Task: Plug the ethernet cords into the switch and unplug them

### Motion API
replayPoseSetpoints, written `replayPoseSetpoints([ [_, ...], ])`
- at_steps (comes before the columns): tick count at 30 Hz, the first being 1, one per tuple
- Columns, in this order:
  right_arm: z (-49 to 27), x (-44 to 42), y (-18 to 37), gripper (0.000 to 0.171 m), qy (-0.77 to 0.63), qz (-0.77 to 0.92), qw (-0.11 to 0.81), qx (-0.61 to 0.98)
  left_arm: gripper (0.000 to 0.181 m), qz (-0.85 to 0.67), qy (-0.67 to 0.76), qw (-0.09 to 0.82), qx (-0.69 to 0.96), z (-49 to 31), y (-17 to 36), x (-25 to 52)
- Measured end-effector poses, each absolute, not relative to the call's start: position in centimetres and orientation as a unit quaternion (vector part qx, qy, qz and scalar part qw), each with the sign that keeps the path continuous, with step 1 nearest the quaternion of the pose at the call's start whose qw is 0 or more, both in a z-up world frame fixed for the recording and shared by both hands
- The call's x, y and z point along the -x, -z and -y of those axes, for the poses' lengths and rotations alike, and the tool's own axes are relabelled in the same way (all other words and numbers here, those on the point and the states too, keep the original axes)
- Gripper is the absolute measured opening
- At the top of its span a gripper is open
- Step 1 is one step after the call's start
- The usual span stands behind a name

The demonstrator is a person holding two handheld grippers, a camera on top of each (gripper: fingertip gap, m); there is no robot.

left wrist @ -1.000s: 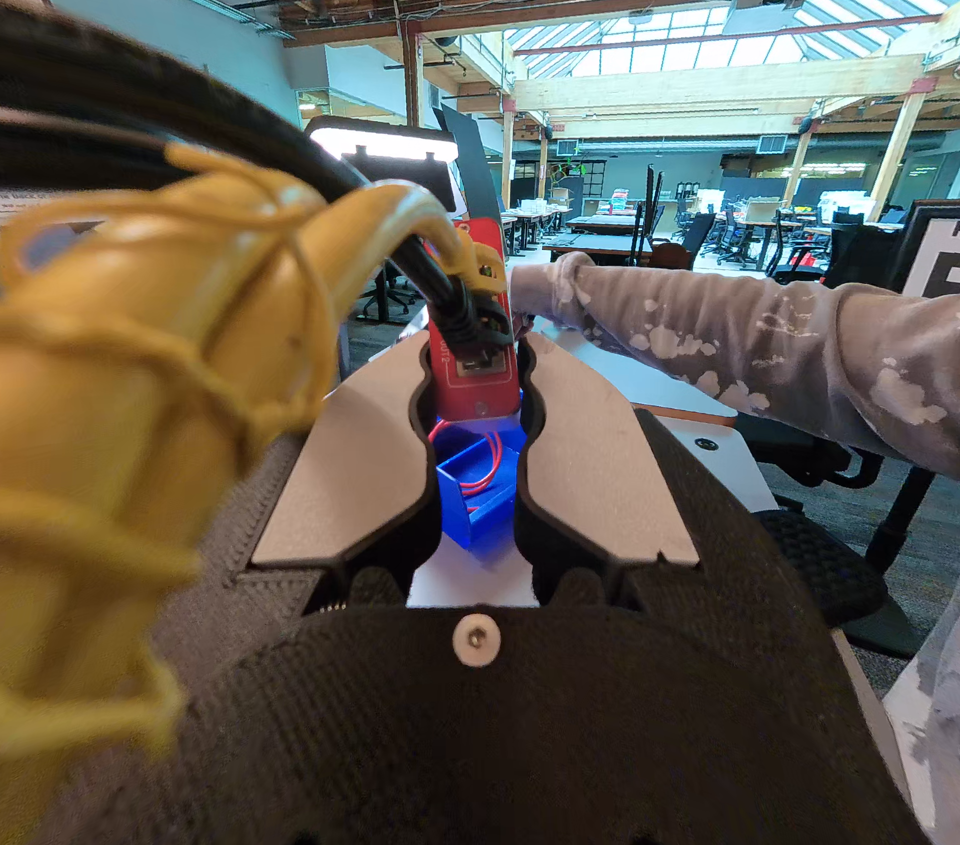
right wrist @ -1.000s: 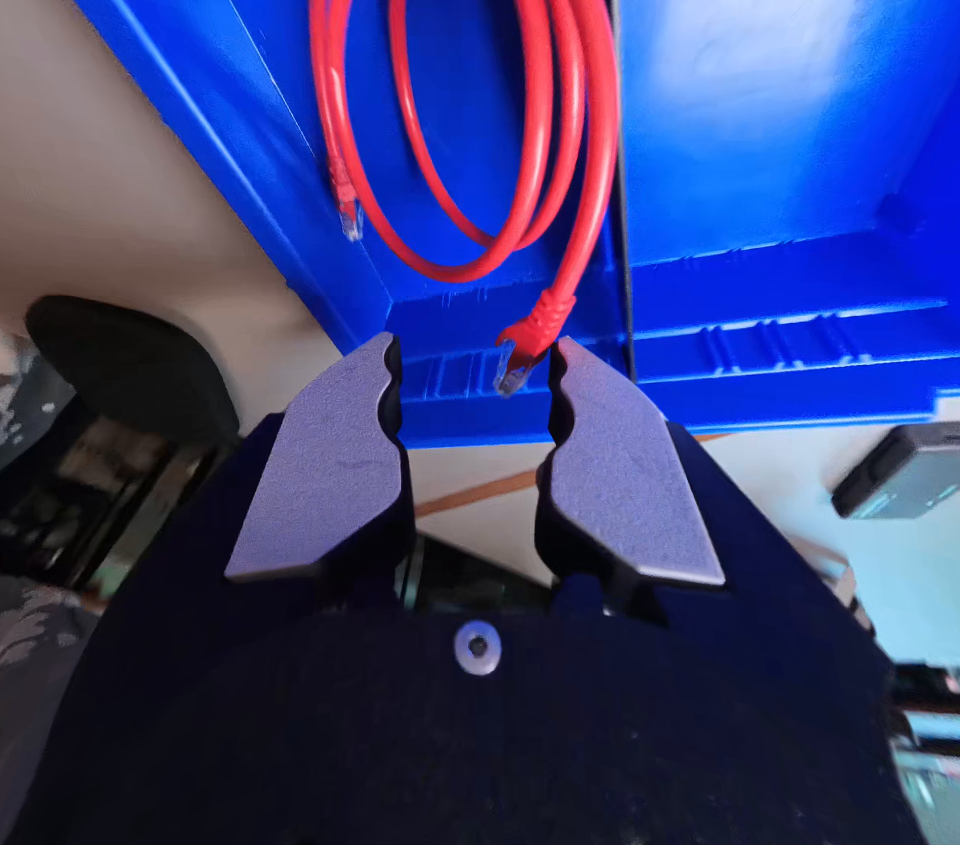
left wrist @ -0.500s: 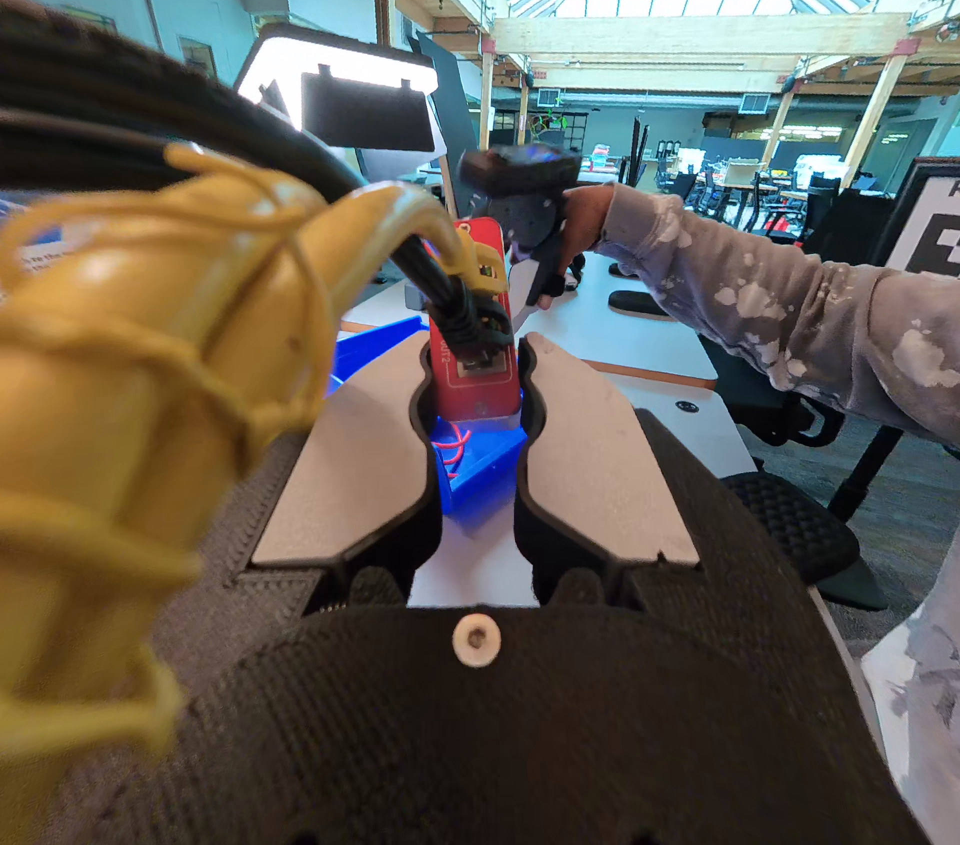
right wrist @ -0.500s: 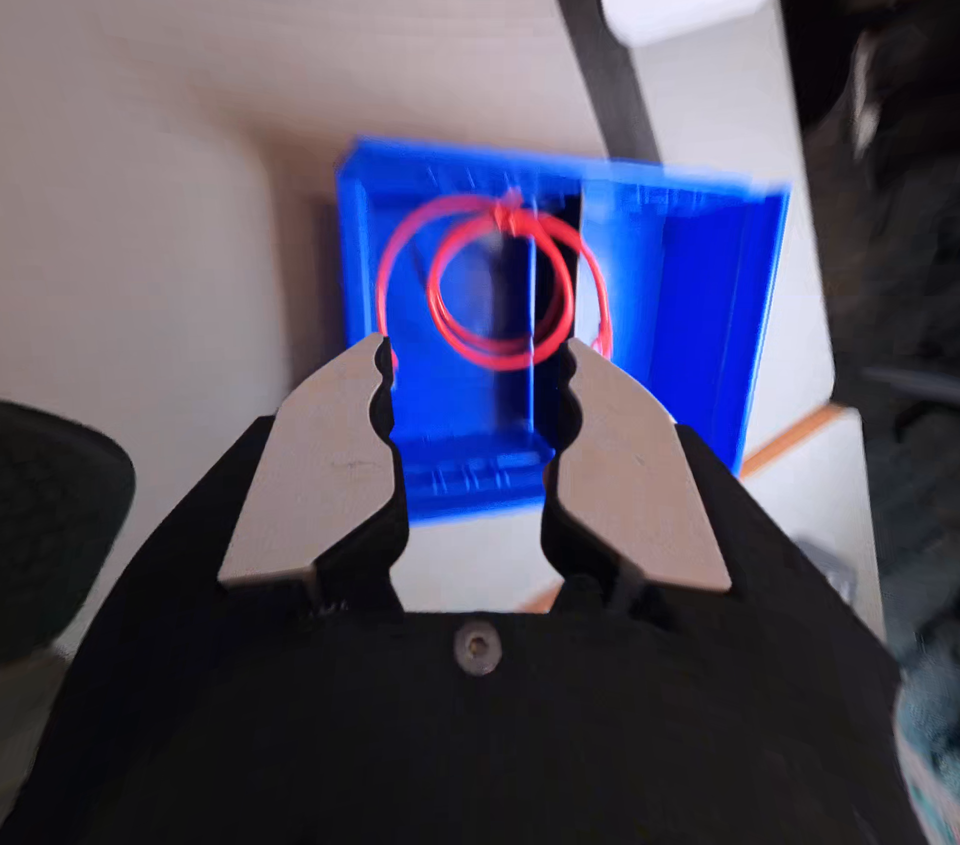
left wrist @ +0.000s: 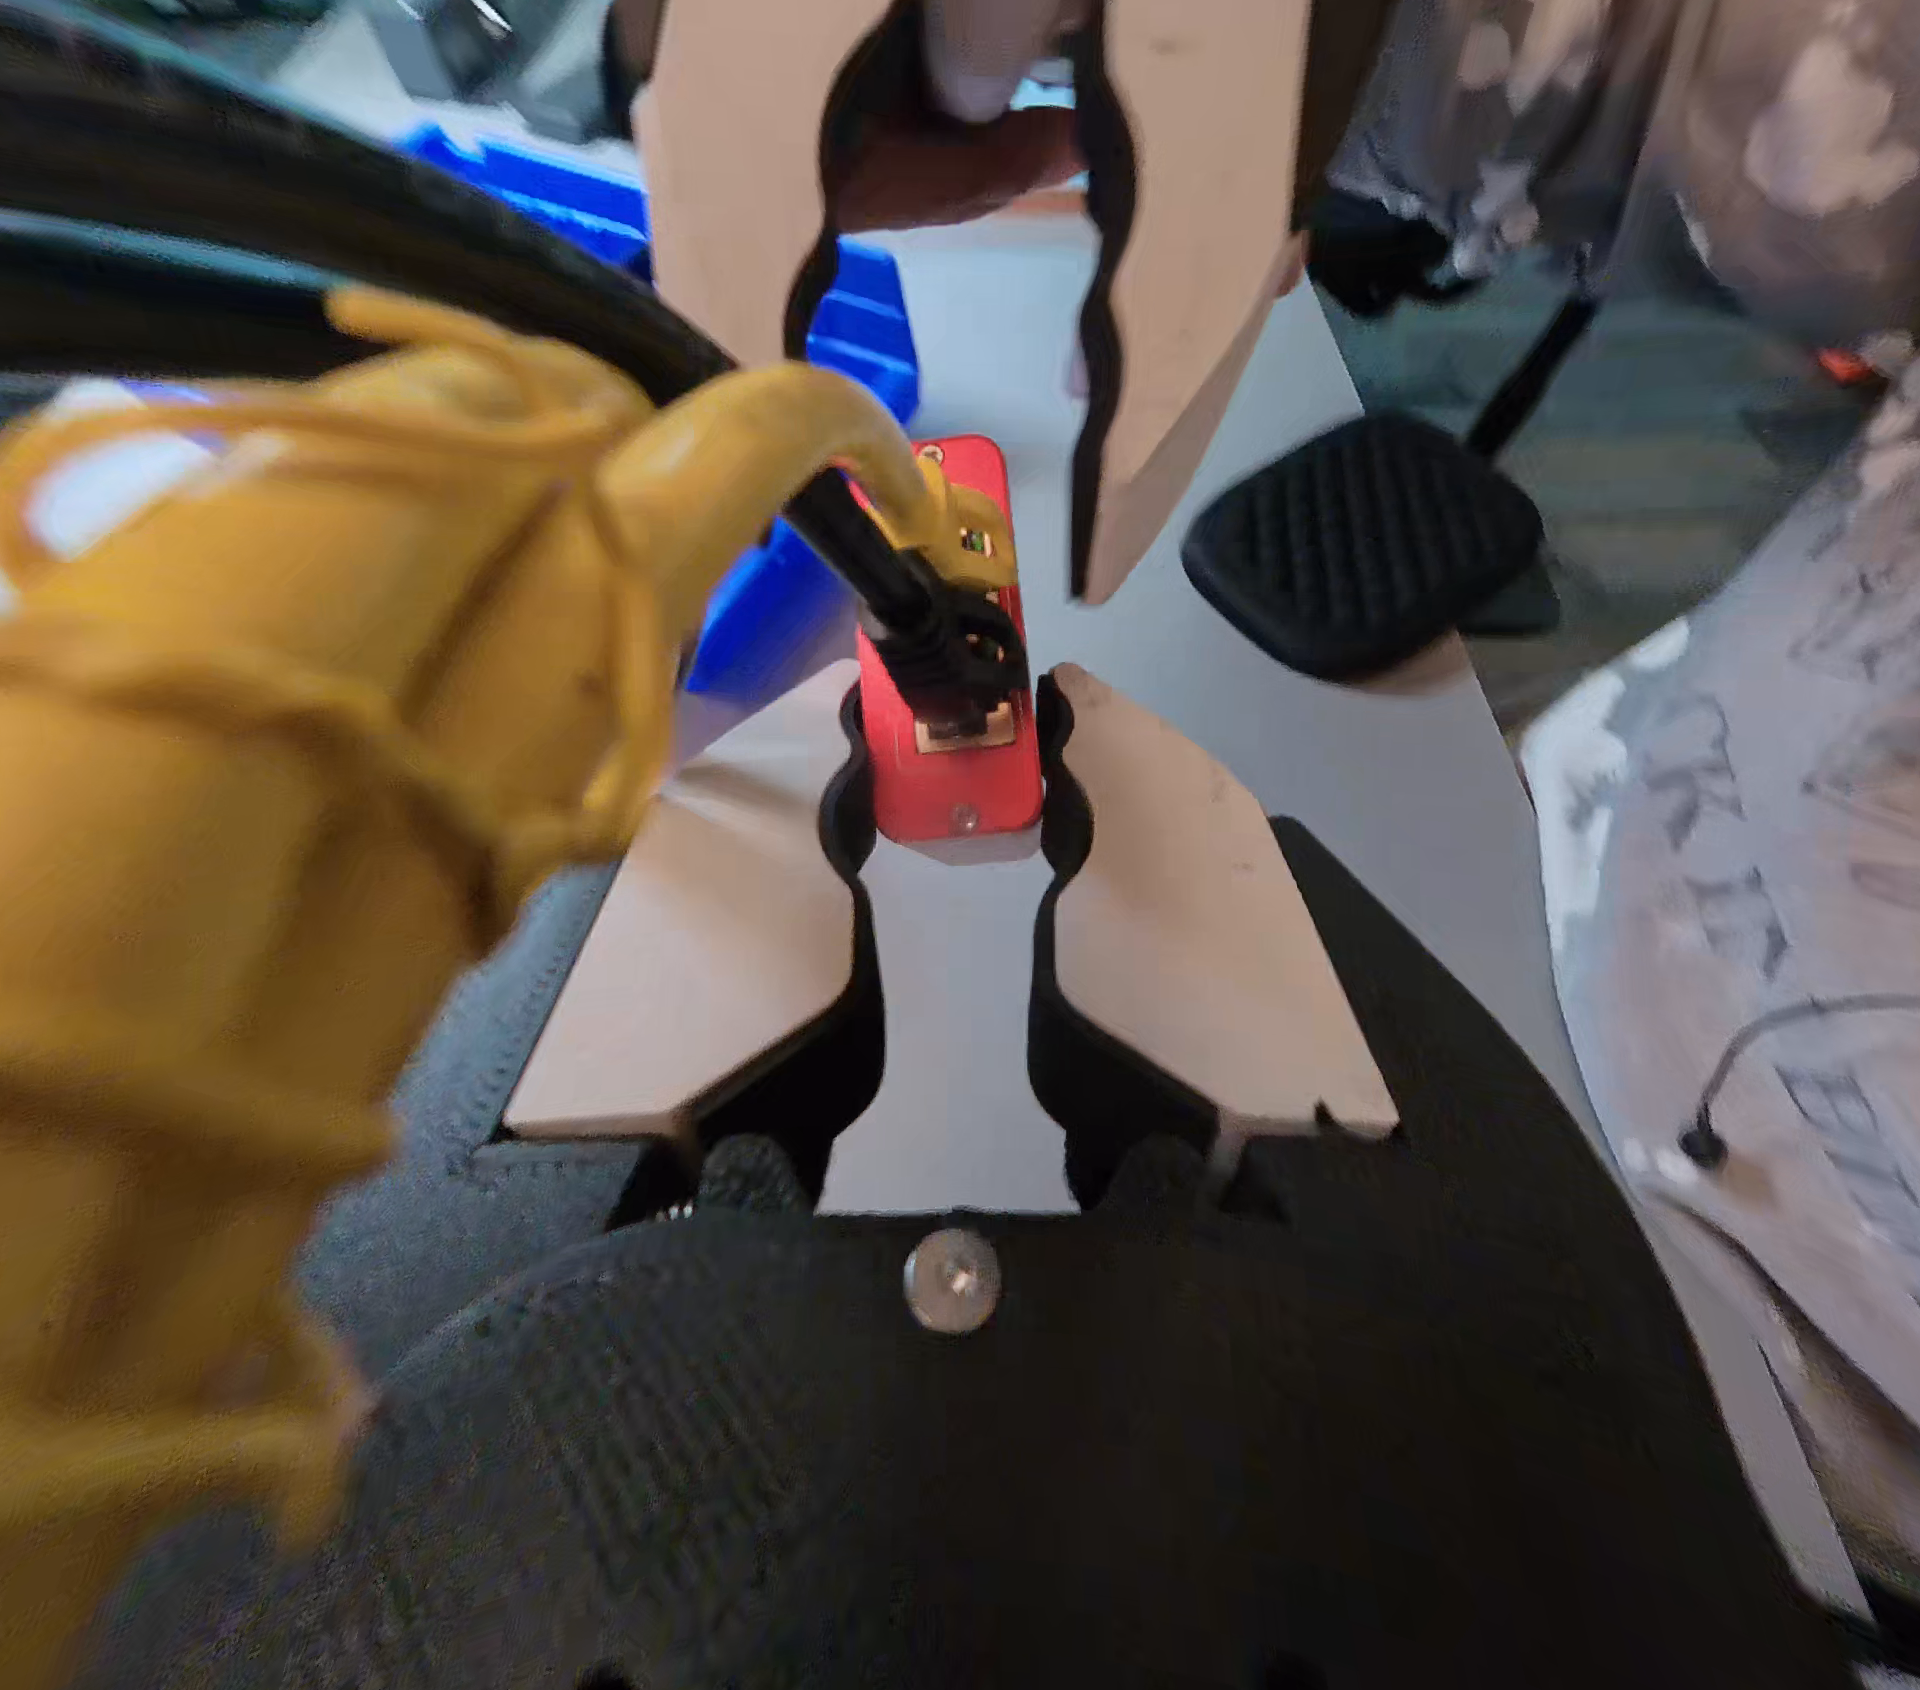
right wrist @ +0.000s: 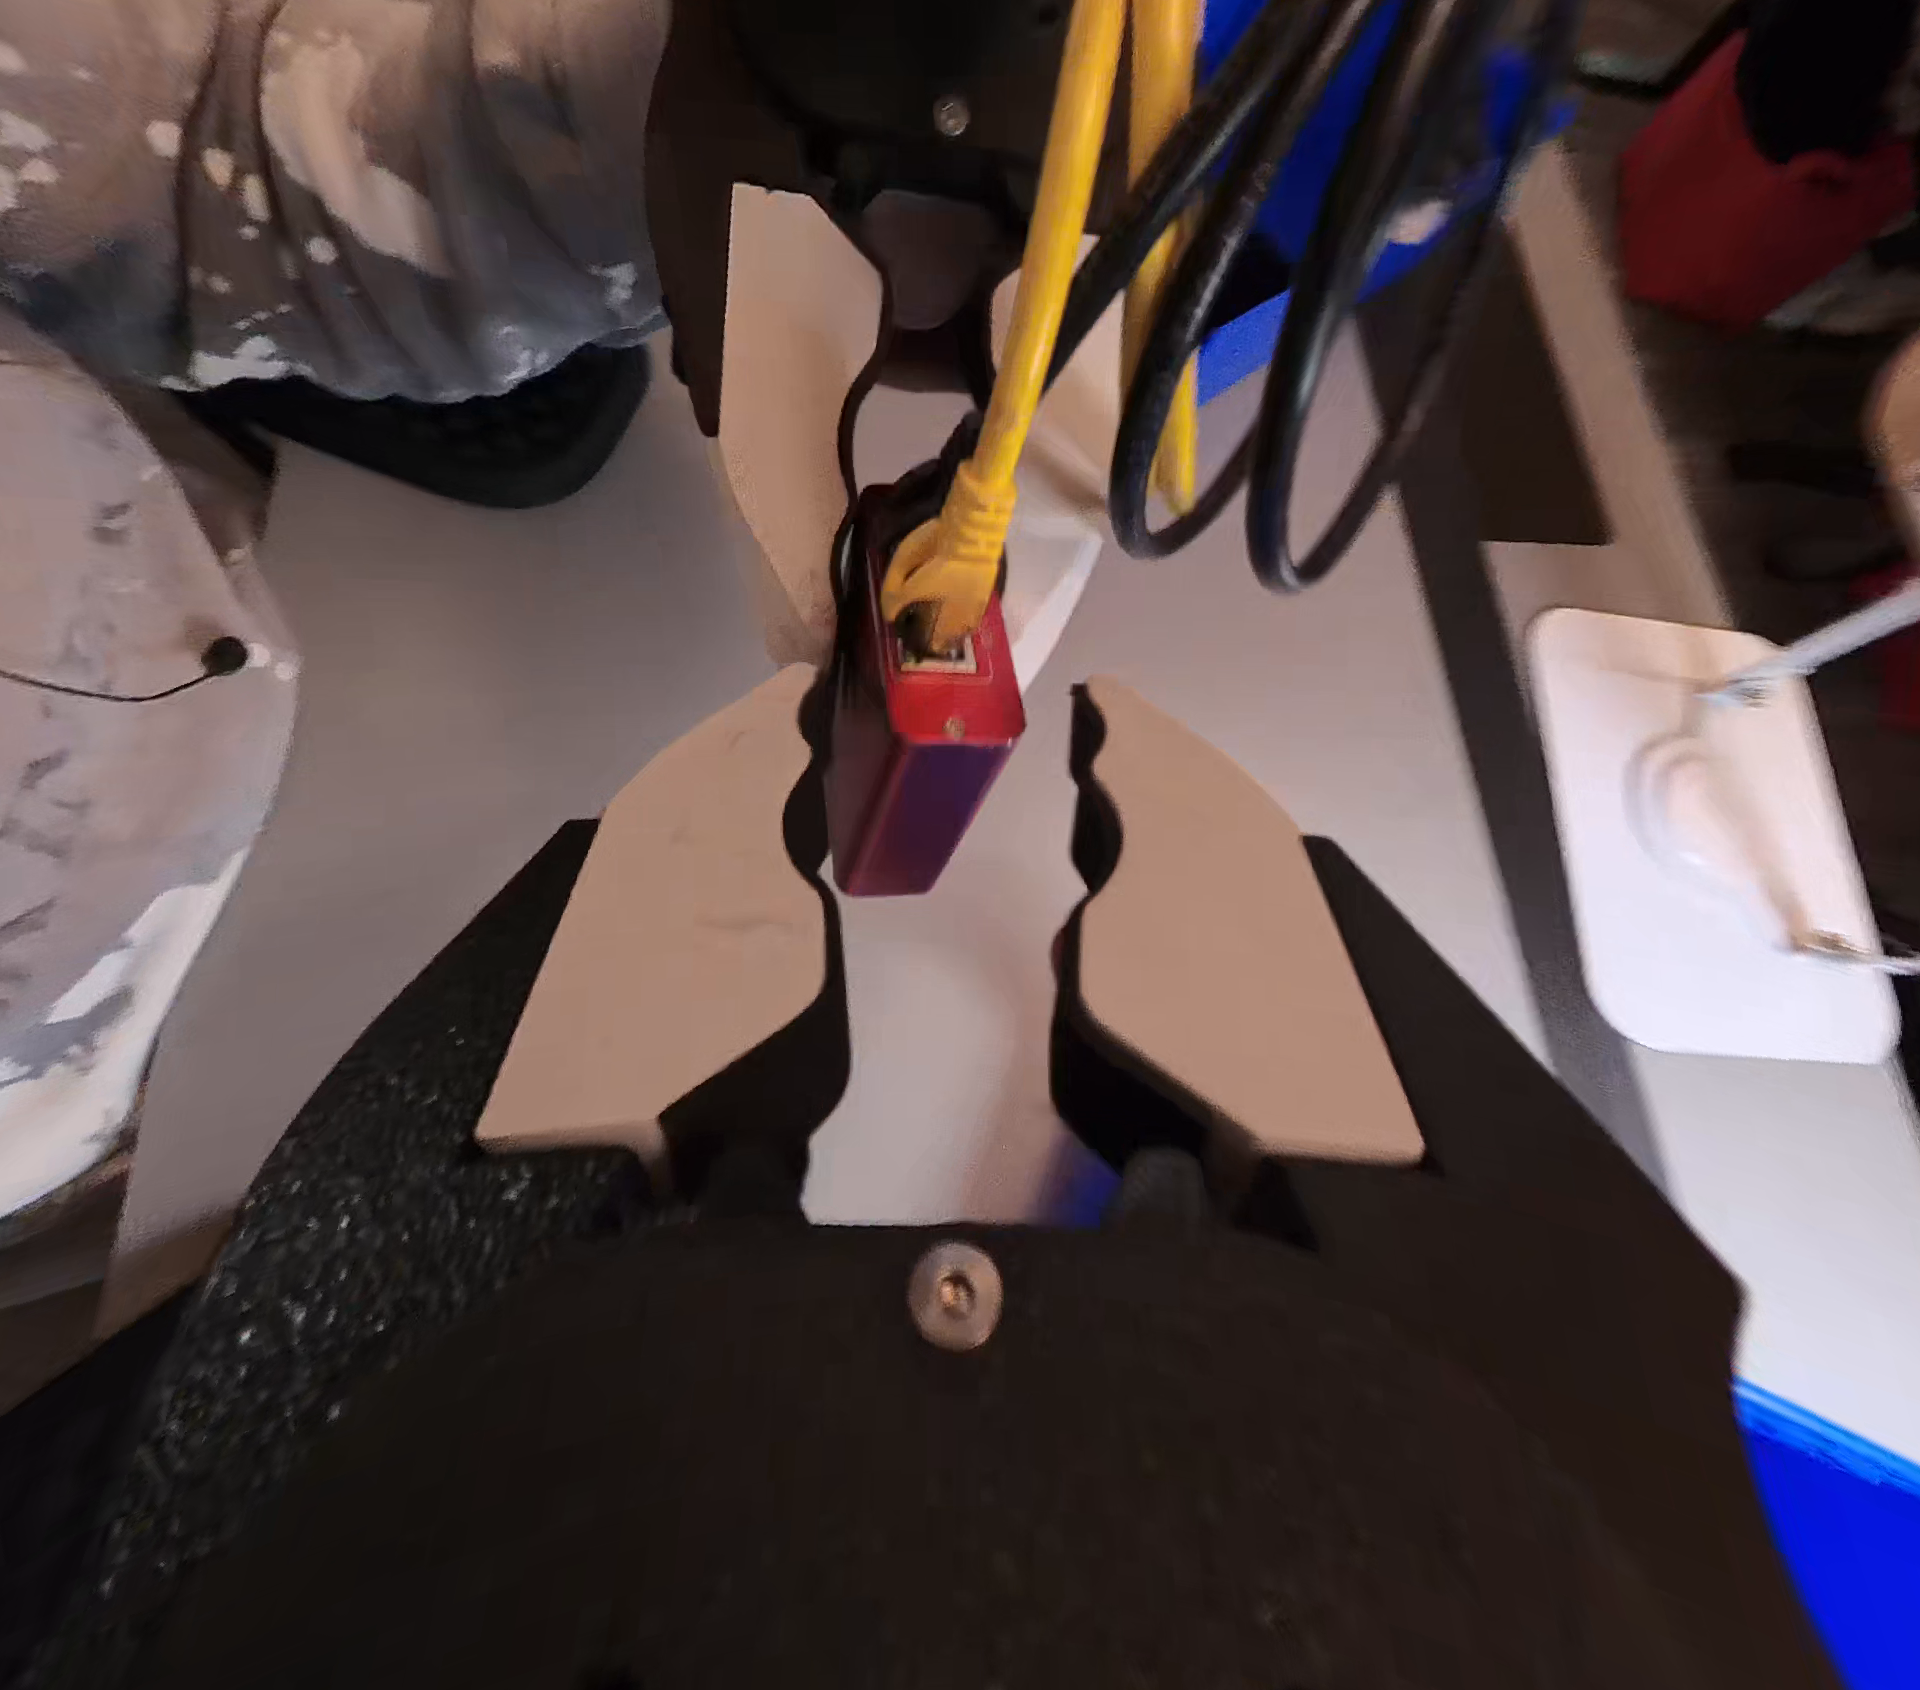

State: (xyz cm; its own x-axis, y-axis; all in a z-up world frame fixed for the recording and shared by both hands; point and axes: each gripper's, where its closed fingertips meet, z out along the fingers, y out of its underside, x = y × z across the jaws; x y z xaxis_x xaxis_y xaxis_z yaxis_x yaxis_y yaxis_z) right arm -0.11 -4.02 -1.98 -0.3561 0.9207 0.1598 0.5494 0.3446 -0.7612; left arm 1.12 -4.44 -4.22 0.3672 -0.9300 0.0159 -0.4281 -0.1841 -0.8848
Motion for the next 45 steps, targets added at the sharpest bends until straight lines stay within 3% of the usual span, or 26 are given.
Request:
replayPoseSetpoints([
  [4, 5.8, 0.4, 5.7, 0.03, -0.357, 0.767, 0.244, 0.474, 0.029, -0.523, 0.277, 0.347, 0.728, 6.0, 7.0, -0.9],
  [8, 6.3, 1.3, 7.8, 0.028, -0.422, 0.718, 0.271, 0.482, 0.03, -0.54, 0.262, 0.291, 0.745, 6.6, 9.2, 0.2],
  [12, 4.9, 1.7, 7.1, 0.026, -0.552, 0.574, 0.34, 0.501, 0.032, -0.499, 0.247, 0.344, 0.756, 4.7, 7.9, 1.4],
  [19, 1.9, 0.2, 5.8, 0.026, -0.676, 0.409, 0.354, 0.501, 0.033, -0.442, 0.275, 0.417, 0.745, 3.3, 5.1, 3.1],
  [25, 0.2, -1.0, -1.1, 0.026, -0.716, 0.341, 0.444, 0.417, 0.044, -0.416, 0.349, 0.458, 0.704, 3.1, 3.2, 2.4],
  [28, 0.2, -1.2, -5.5, 0.027, -0.748, 0.297, 0.476, 0.354, 0.053, -0.372, 0.415, 0.534, 0.636, 2.3, 0.0, 0.5],
  [33, 2.0, 1.5, -7.8, 0.027, -0.757, 0.296, 0.492, 0.31, 0.041, -0.274, 0.462, 0.651, 0.537, 2.4, -5.9, 1.3],
  [34, 2.3, 2.1, -7.6, 0.026, -0.755, 0.302, 0.492, 0.311, 0.031, -0.276, 0.452, 0.656, 0.538, 2.5, -6.1, 1.9],
  [45, 3.2, 3.6, -4.6, 0.026, -0.662, 0.44, 0.463, 0.392, 0.028, -0.305, 0.459, 0.59, 0.59, 3.7, -5.6, 4.9],
])
